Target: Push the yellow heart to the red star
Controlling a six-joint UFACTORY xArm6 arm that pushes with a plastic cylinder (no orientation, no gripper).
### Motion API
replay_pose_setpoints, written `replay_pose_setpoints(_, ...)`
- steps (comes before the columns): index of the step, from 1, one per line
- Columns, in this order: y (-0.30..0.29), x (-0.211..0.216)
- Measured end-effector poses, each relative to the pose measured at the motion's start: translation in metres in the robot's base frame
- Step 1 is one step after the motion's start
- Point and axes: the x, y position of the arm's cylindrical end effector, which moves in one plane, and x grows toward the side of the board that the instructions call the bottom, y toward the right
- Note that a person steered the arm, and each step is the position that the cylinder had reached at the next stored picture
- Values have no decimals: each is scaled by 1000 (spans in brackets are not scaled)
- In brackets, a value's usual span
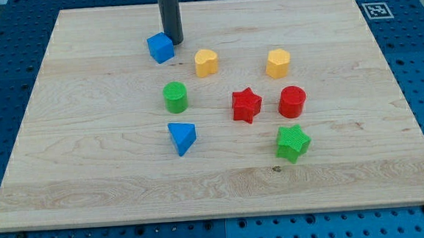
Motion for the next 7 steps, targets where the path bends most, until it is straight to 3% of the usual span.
replay_pose_setpoints(2, 21, 27)
replay_pose_setpoints(7, 36, 46)
